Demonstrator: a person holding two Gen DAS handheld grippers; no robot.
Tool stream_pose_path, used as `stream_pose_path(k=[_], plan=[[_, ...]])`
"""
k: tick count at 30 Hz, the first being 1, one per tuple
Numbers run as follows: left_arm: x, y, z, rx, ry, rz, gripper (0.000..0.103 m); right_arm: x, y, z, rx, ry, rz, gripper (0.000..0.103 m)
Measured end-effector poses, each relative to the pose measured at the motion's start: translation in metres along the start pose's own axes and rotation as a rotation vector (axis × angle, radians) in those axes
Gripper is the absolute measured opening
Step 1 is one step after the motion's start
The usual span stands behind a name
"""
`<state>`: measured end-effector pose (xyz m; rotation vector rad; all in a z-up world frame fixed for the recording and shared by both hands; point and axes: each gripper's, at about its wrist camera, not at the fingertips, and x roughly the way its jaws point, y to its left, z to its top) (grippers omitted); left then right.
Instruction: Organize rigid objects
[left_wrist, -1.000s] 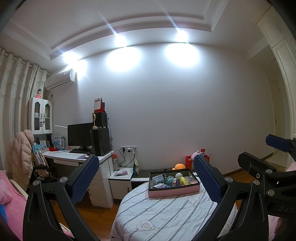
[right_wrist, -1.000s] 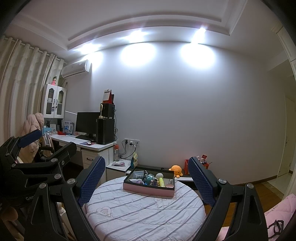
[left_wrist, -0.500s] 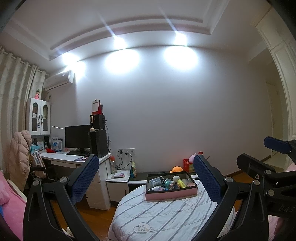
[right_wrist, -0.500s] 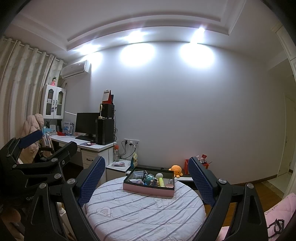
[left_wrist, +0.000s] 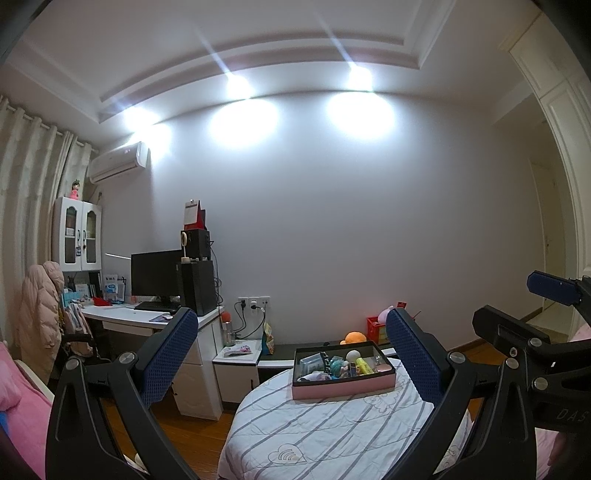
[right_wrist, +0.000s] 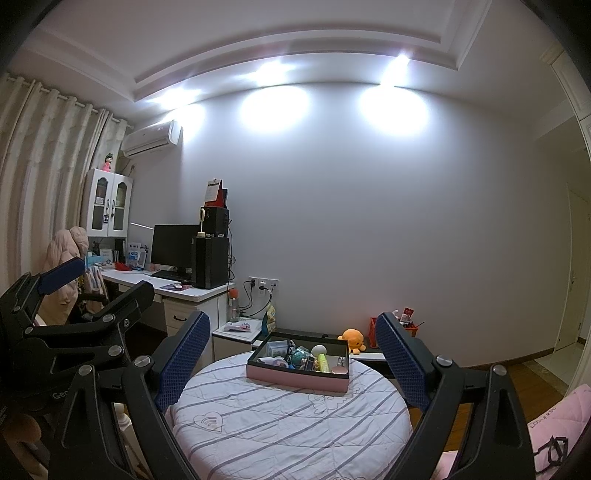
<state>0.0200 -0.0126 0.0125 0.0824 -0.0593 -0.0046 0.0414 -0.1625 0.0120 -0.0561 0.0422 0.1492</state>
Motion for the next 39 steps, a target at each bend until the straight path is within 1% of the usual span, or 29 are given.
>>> stream_pose_path(k=[39], plan=[[-0.0013, 0.0009, 0.0016, 0.002, 0.002, -0.002, 0.103, 0.0011, -0.0007, 0.0002, -0.002, 0.001, 0.0, 0.092]])
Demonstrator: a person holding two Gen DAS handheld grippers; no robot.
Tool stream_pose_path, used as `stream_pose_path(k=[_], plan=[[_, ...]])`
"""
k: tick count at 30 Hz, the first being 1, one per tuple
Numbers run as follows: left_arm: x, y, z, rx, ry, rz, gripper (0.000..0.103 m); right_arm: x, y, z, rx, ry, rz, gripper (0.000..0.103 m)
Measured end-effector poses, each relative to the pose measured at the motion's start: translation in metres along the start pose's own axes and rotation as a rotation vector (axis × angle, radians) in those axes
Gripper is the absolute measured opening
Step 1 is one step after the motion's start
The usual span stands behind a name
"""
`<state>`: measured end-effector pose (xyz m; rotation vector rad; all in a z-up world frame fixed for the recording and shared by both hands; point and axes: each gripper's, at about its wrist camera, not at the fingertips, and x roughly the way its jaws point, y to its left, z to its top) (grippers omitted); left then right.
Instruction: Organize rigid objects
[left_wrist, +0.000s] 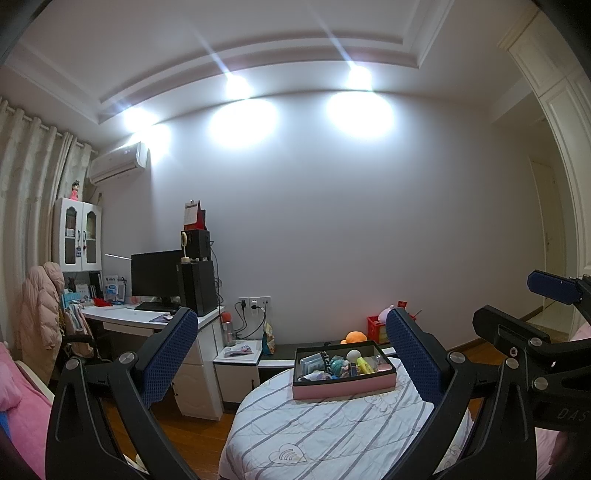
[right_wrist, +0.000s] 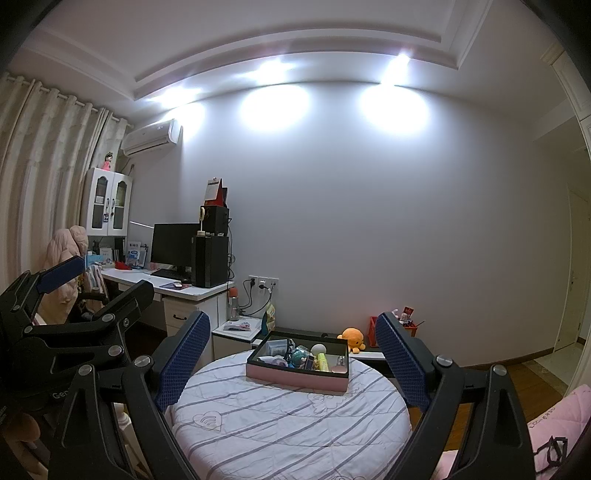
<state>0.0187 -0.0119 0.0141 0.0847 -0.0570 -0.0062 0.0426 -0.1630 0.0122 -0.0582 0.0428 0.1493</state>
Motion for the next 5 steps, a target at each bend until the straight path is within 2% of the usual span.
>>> stream_pose_path(k=[5], plan=[[0.0006, -0.0005, 0.0001, 0.003, 0.003, 0.004, 0.103, 0.0012, -0.0004, -0.0022, -0.003, 0.002, -0.002, 0.092]])
